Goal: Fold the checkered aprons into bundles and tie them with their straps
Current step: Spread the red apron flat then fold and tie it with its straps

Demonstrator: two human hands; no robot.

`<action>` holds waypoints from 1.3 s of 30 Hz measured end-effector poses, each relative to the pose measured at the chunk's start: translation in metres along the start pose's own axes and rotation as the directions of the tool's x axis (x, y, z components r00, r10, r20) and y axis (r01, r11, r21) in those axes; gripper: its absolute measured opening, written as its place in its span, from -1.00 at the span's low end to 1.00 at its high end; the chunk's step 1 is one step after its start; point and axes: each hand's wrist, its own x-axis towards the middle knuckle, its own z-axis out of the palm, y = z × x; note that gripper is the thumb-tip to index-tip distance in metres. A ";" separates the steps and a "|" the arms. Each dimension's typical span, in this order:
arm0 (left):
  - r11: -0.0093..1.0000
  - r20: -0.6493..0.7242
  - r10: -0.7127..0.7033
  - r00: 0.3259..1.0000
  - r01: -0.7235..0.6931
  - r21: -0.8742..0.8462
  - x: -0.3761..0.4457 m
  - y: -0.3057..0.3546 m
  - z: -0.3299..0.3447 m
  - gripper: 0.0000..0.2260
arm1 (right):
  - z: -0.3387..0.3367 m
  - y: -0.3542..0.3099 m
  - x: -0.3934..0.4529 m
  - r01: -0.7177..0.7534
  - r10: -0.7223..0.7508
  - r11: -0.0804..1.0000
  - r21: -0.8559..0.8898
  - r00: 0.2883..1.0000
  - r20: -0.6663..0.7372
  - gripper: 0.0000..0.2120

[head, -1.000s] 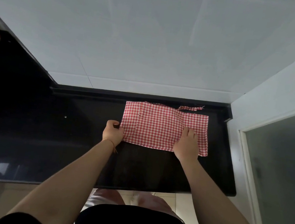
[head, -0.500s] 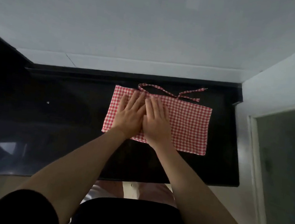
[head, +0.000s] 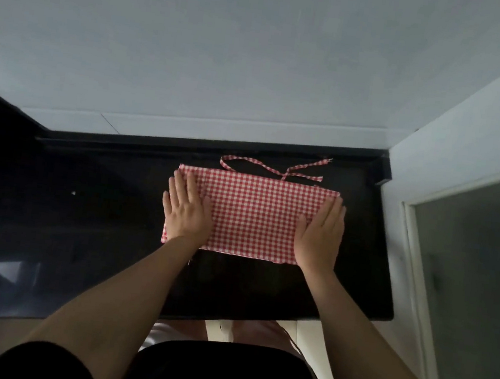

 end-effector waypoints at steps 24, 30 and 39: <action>0.313 0.256 -0.111 0.960 0.278 -0.908 0.045 0.012 -0.140 -0.87 | -0.153 -0.003 0.076 -0.400 0.044 0.281 0.872 0.914 0.404 -0.87; 0.138 0.417 -0.199 0.887 0.447 -0.884 0.030 -0.005 -0.112 -0.74 | -0.135 0.013 0.059 -0.521 0.083 -0.079 0.850 0.846 0.526 -0.74; 0.816 0.386 -0.228 0.894 0.392 -0.424 0.012 -0.018 -0.067 -0.61 | -0.076 0.027 0.045 -0.494 0.238 0.684 0.537 0.847 0.475 -0.78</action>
